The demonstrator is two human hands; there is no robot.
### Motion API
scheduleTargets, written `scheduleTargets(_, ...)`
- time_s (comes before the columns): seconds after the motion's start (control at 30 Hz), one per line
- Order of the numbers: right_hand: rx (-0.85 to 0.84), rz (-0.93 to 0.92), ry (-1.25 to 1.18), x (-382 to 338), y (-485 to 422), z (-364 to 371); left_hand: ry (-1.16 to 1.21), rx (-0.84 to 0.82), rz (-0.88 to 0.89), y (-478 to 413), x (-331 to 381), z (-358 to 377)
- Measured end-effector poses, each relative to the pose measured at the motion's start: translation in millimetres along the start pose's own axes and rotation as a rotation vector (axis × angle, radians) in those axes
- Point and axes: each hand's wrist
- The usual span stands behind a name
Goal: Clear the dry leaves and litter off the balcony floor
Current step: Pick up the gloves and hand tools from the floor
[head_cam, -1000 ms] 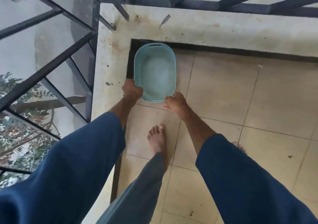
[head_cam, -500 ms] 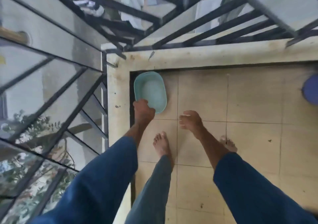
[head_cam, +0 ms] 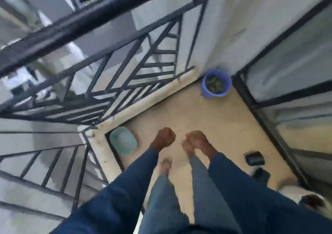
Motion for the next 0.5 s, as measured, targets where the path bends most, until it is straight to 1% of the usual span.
scheduleTargets(0.1,0.017,0.015,-0.042,28.6,51.8,-31.8,-0.078,-0.047,0.066,27.1,41.8,23.6)
scheduleTargets(0.23,0.155,0.010,-0.304,81.7,112.7,-67.2,-0.242,-0.141,0.138,57.0,79.9,67.6)
scheduleTargets(0.27,0.186,0.020,-0.382,96.2,125.6,-73.9,-0.299,-0.164,0.144,61.6,82.5,77.0)
scheduleTargets(0.4,0.318,0.004,-0.750,170.3,179.7,-95.9,-0.672,-0.229,0.185,67.5,99.9,135.1)
scheduleTargets(0.47,0.364,0.018,-0.952,206.9,200.6,-102.6,-0.811,-0.293,0.230,60.3,113.2,172.2)
scheduleTargets(0.5,0.361,0.022,-1.025,222.5,209.2,-105.4,-0.856,-0.326,0.245,66.6,123.9,187.8)
Point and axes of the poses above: each hand's wrist, its own y-axis away from the middle knuckle, its own z-axis out of the palm, x = y × z, and after that the axes turned 5 degrees about -x, right-handed
